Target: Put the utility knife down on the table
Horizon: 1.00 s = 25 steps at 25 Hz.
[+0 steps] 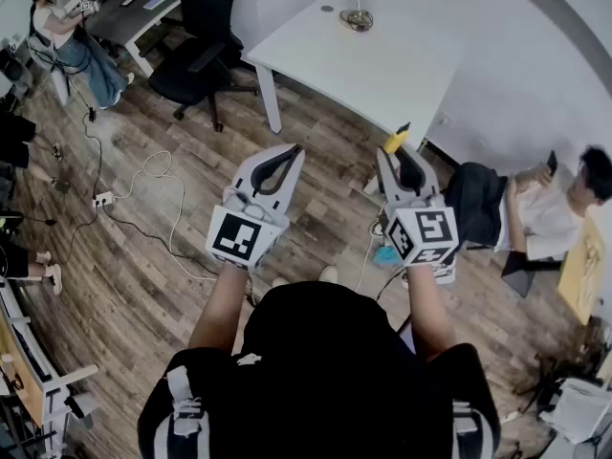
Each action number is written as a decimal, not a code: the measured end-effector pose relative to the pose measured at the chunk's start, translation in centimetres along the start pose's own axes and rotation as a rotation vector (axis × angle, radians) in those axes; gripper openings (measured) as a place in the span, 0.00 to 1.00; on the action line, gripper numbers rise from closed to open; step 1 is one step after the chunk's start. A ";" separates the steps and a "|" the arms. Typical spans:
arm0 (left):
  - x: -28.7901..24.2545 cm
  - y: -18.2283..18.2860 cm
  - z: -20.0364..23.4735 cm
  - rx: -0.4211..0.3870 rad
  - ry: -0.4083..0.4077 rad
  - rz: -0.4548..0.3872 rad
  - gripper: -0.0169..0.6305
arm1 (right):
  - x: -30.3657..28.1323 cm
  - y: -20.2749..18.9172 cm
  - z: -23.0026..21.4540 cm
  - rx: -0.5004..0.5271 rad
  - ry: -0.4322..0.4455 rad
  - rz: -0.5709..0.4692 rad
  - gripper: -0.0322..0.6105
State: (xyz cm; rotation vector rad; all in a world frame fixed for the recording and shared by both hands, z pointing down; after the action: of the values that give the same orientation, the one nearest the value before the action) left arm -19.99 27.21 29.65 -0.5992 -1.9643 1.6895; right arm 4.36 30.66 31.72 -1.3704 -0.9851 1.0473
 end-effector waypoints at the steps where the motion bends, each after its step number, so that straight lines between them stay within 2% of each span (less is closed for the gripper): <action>1: -0.1 0.0 0.0 0.000 -0.002 0.002 0.06 | 0.0 0.0 -0.1 -0.005 0.000 -0.001 0.26; 11: -1.7 -0.5 -1.3 0.020 -0.012 0.021 0.06 | 0.3 -0.6 -1.7 -0.025 0.017 0.004 0.26; 25: -5.0 -2.1 -5.0 0.045 0.013 0.050 0.06 | 1.1 -2.4 -6.3 -0.031 0.081 0.027 0.26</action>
State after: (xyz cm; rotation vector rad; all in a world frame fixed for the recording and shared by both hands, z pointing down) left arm -13.00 27.77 32.00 -0.6461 -1.9118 1.7503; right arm 10.72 30.19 34.17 -1.4441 -0.9287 0.9922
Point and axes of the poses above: the fingertips, and each gripper's own axes: x backward along the fingers, z to its left, y out of its top, the point moved 9 cm from there along x, backward along the fingers
